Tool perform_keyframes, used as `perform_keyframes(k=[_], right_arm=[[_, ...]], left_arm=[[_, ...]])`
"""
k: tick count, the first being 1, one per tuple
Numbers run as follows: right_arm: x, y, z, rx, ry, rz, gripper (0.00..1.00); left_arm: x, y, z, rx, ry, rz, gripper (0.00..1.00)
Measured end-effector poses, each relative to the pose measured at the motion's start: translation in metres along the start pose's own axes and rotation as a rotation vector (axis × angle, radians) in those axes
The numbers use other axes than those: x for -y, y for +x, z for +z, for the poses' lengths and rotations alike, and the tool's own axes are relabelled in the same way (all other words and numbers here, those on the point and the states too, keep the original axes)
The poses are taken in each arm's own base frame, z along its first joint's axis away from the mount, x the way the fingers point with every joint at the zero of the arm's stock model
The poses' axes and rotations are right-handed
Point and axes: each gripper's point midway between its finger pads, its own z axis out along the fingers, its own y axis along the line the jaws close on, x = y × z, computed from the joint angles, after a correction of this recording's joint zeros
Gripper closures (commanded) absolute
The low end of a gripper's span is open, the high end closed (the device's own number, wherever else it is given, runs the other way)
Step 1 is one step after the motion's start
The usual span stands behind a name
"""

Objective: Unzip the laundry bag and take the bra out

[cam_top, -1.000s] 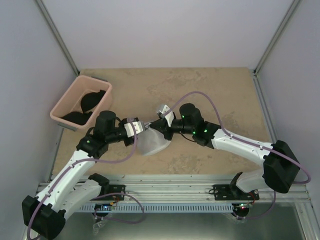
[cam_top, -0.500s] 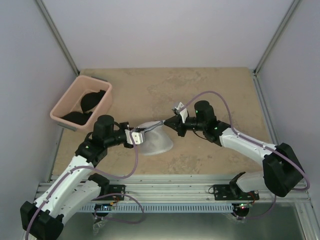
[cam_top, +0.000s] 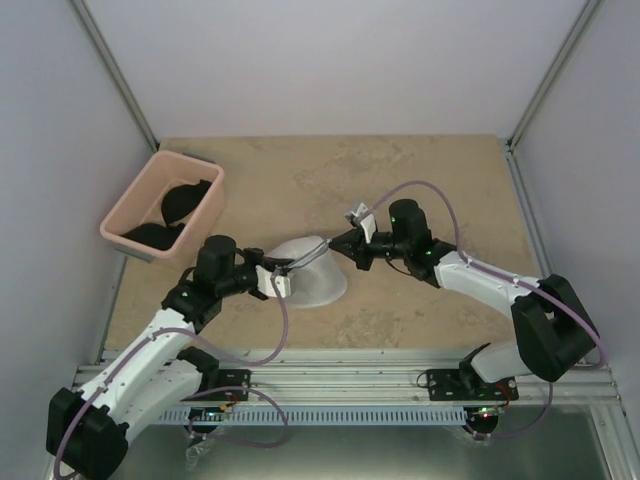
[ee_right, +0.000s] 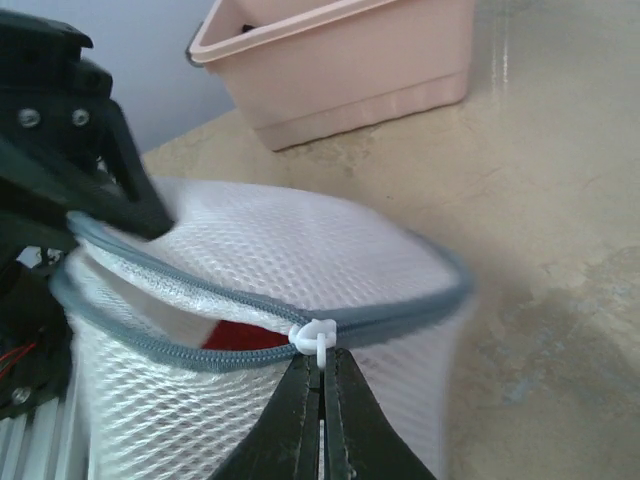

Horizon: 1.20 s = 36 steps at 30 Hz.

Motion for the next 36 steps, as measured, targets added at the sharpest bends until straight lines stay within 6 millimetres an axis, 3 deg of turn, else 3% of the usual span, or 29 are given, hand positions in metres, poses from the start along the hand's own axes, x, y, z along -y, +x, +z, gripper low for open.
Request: perform_keyframes(k=[4, 6, 9, 13, 19, 23, 29, 31, 36], right_arm=[[0.001, 0.011, 0.007, -0.011, 0.04, 0.019, 0.99], [0.0, 0.013, 0.01, -0.015, 0.059, 0.024, 0.99], [-0.004, 0.01, 0.015, -0.002, 0.08, 0.022, 0.99], [-0.014, 0.007, 0.022, 0.009, 0.098, 0.025, 1.0], [-0.034, 0.002, 0.03, 0.026, 0.094, 0.042, 1.0], [-0.046, -0.003, 0.034, 0.036, 0.076, 0.04, 1.0], [-0.066, -0.009, 0.039, 0.043, 0.024, 0.001, 0.99], [-0.069, -0.009, 0.04, 0.042, 0.013, -0.007, 1.0], [-0.07, -0.008, 0.04, 0.038, 0.003, -0.025, 0.99]], left_arm=[[0.024, 0.034, 0.002, -0.121, 0.061, -0.045, 0.17], [0.038, 0.042, -0.001, -0.162, 0.12, -0.079, 0.02], [0.048, 0.04, -0.01, -0.188, 0.198, -0.115, 0.01], [0.036, 0.022, -0.021, -0.175, 0.225, -0.188, 0.01], [-0.001, -0.006, -0.018, -0.097, 0.107, -0.492, 0.15], [-0.01, -0.019, -0.01, -0.048, 0.072, -0.597, 0.29], [-0.008, -0.006, 0.002, -0.081, 0.027, -0.616, 0.59], [-0.007, -0.002, 0.004, -0.092, 0.022, -0.597, 0.75], [-0.004, 0.003, 0.005, -0.107, 0.016, -0.54, 1.0]])
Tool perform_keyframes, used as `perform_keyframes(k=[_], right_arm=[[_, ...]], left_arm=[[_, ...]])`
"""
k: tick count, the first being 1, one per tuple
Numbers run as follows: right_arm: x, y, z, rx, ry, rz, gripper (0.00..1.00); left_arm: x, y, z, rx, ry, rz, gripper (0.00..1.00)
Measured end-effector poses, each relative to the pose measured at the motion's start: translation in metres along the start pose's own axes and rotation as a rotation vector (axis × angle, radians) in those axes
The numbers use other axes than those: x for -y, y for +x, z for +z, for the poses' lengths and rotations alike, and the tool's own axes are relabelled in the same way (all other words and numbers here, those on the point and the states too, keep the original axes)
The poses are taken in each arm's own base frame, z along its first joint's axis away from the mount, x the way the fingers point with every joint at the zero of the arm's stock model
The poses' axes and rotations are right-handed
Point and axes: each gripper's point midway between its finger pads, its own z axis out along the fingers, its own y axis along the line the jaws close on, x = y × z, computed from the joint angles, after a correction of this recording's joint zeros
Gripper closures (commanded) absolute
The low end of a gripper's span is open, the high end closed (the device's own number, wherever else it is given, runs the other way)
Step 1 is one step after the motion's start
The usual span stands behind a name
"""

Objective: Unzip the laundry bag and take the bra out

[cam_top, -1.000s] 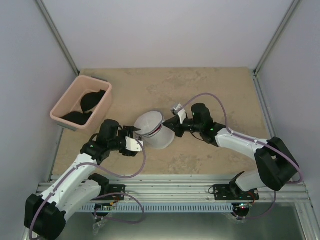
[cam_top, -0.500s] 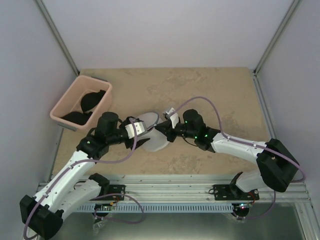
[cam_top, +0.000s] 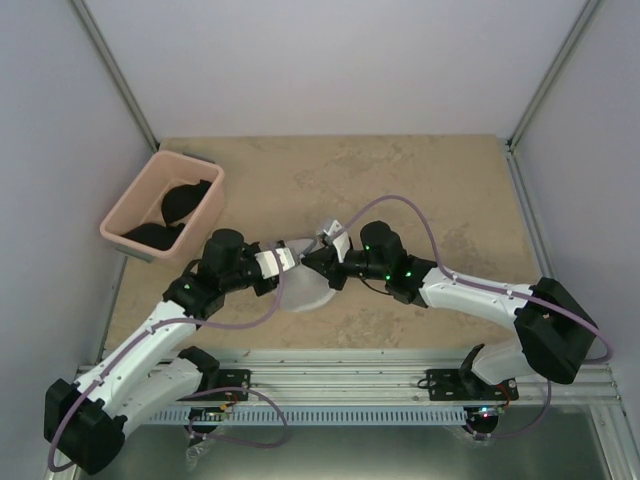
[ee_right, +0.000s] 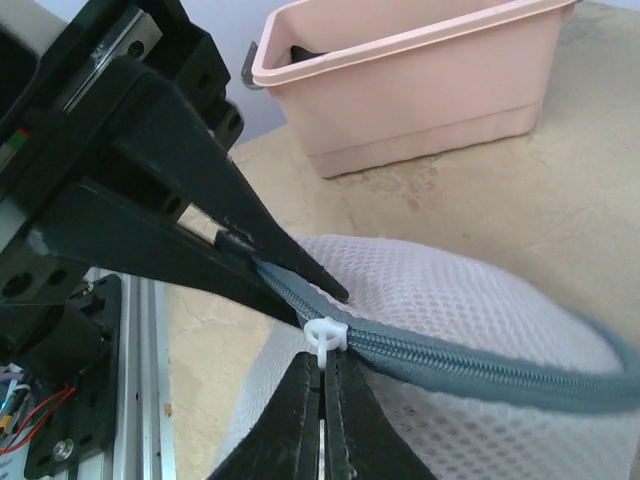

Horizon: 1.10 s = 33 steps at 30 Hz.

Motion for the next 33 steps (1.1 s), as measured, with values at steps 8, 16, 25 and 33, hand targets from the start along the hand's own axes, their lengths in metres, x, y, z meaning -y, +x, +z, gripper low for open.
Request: perform_keyframes(k=[8, 16, 25, 33], right_arm=[[0.021, 0.006, -0.01, -0.008, 0.039, 0.002, 0.99], [0.072, 0.021, -0.042, -0.013, 0.122, 0.054, 1.0], [0.079, 0.019, -0.05, -0.002, 0.088, 0.073, 0.99], [0.067, 0.024, -0.035, -0.026, 0.112, 0.076, 0.99]], left_arm=[[-0.001, 0.008, 0.0, -0.001, -0.05, 0.148, 1.0], [-0.001, -0.004, -0.009, 0.071, -0.094, 0.311, 1.0], [0.001, 0.001, -0.006, 0.087, -0.118, 0.348, 0.94], [0.032, 0.039, -0.006, -0.041, 0.044, 0.262, 0.01]])
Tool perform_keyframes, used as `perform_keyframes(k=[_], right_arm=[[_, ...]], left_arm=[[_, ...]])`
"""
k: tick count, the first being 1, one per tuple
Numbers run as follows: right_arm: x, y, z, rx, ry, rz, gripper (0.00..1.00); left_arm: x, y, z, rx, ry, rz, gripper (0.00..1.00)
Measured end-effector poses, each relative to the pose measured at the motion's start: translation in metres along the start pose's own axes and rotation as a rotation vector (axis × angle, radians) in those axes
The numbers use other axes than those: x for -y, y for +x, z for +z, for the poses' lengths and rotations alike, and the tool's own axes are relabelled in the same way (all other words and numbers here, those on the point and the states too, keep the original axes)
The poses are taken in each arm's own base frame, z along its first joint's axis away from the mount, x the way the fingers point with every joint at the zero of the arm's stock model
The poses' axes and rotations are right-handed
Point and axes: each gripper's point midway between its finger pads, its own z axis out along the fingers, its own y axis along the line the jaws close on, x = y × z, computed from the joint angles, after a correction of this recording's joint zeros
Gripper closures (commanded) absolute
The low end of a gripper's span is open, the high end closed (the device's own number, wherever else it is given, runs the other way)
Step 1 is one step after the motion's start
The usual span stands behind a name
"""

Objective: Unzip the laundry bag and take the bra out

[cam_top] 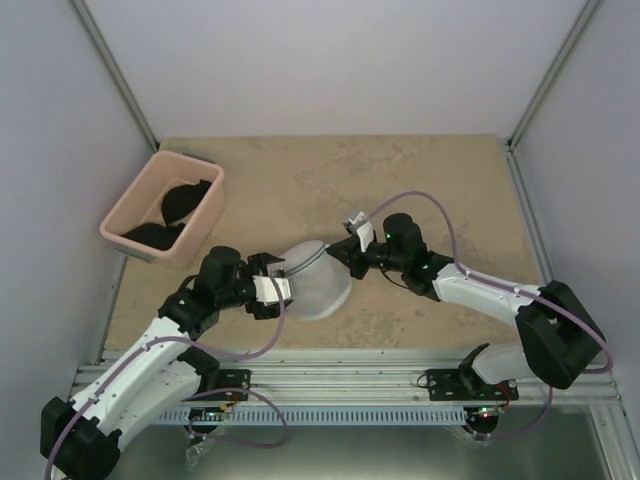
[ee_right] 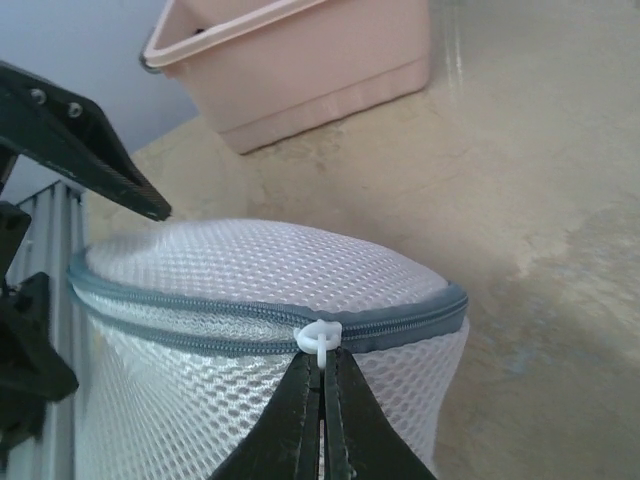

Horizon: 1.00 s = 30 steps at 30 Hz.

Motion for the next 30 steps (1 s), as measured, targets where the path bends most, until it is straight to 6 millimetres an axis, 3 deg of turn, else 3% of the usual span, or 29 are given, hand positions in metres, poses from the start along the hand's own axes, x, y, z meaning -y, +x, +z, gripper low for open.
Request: perform_keyframes(k=[2, 5, 10, 19, 26, 30], right_arm=[[-0.011, -0.003, 0.004, 0.001, -0.009, 0.001, 0.99], [-0.029, -0.008, 0.011, 0.003, -0.021, 0.003, 1.0], [-0.057, -0.026, 0.018, 0.024, -0.048, -0.008, 0.99], [-0.08, -0.036, 0.021, 0.033, -0.061, -0.032, 1.0], [-0.083, -0.033, 0.021, 0.022, -0.066, -0.04, 0.99], [-0.082, -0.033, 0.021, 0.021, -0.065, -0.046, 0.99]], left_arm=[[0.003, -0.007, -0.005, 0.014, 0.037, -0.023, 0.01], [-0.008, -0.034, -0.017, 0.089, 0.041, -0.071, 0.03], [-0.033, -0.059, -0.021, 0.176, -0.016, -0.256, 0.27], [-0.038, -0.053, -0.012, 0.144, -0.026, -0.426, 0.71], [-0.041, -0.052, -0.012, 0.139, -0.048, -0.396, 0.98], [-0.043, -0.051, -0.013, 0.136, -0.07, -0.334, 1.0]])
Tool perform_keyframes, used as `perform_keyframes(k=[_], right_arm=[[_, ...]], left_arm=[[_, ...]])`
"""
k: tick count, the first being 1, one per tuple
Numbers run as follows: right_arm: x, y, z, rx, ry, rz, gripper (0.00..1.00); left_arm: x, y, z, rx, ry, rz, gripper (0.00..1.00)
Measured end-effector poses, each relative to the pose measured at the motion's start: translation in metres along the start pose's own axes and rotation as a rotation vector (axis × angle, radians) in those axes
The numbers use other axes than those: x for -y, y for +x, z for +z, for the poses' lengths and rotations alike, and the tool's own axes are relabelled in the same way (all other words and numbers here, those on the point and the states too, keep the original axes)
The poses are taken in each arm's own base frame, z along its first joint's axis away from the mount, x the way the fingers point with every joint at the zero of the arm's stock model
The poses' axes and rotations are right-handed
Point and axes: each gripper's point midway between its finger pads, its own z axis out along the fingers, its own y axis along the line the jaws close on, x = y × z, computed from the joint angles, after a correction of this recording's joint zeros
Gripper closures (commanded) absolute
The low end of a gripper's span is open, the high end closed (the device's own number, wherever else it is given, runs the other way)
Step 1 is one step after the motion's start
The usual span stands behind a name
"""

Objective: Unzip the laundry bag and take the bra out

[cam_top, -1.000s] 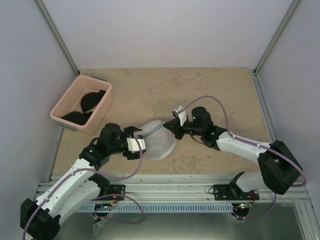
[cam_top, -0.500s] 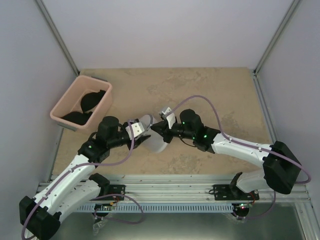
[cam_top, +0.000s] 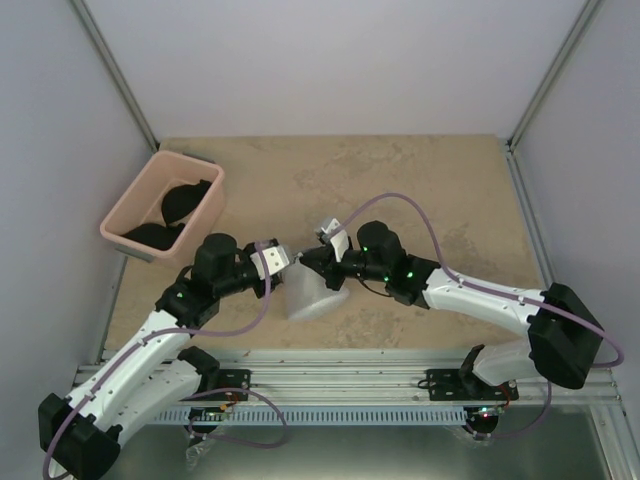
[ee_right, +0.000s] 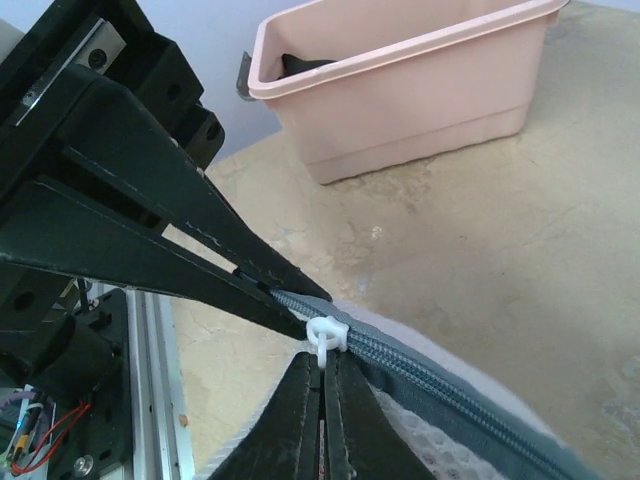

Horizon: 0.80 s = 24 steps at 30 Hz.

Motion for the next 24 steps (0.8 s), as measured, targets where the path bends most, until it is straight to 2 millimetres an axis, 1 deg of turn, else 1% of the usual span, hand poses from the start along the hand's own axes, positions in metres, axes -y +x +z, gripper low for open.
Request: perform_keyframes(k=[3, 5, 8, 13, 17, 24], right_arm=[[0.003, 0.001, -0.002, -0.002, 0.004, 0.0, 0.99], [0.01, 0.004, -0.007, -0.003, 0.011, 0.005, 1.0], [0.029, 0.011, -0.016, -0.009, 0.047, 0.022, 1.0], [0.073, 0.033, -0.033, -0.031, 0.119, 0.081, 0.99], [0.084, 0.044, -0.041, -0.035, 0.093, 0.114, 0.99], [0.085, 0.042, -0.042, -0.02, 0.061, 0.126, 0.99]], left_arm=[[0.0, 0.001, -0.001, 0.004, -0.009, 0.053, 1.0], [0.001, 0.004, -0.001, 0.006, -0.016, 0.098, 1.0], [0.003, 0.009, -0.003, 0.003, -0.026, 0.162, 1.0], [0.005, 0.013, -0.007, 0.006, -0.04, 0.25, 1.0], [0.006, 0.013, -0.007, 0.013, -0.044, 0.304, 1.0], [0.006, 0.018, -0.005, 0.006, -0.054, 0.306, 1.0]])
